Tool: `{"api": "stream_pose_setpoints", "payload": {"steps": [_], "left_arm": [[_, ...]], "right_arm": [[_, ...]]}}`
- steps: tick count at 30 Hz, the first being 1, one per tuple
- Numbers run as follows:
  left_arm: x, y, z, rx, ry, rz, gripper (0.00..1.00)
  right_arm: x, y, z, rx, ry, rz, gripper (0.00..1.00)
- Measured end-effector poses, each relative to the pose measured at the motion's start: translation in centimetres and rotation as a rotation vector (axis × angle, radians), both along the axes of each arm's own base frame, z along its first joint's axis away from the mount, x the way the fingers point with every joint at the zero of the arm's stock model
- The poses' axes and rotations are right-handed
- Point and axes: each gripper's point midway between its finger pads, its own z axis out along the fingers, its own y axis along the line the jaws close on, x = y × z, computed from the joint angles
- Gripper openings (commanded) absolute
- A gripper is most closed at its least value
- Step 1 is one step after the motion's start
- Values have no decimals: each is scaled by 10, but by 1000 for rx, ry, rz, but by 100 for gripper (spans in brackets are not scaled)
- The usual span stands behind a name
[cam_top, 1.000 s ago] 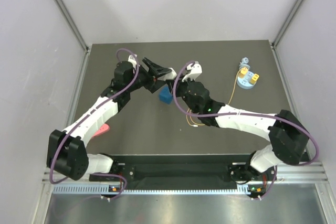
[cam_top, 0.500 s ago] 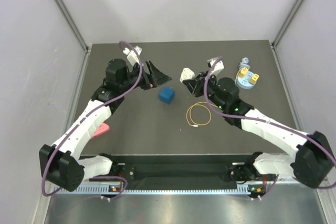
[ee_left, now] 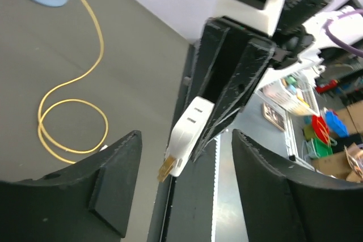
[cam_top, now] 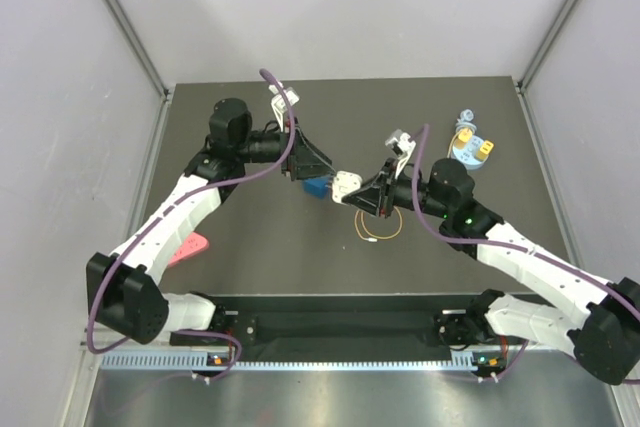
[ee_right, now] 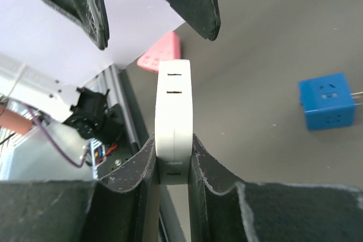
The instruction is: Insert the plug
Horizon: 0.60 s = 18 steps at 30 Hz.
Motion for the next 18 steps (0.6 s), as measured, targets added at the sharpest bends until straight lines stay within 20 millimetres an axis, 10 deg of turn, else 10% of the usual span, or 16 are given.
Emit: {"api": "stream_pose_setpoints", "payload": {"steps": [14,18], "left_arm": [[-27,-7,-7,9,-42,-139,43],[-29,-9,-15,29,-43,-155,20]], "right_arm": [[-20,7,-1,19,42,116,0],[-23,9,-1,26,49,141,0]]}}
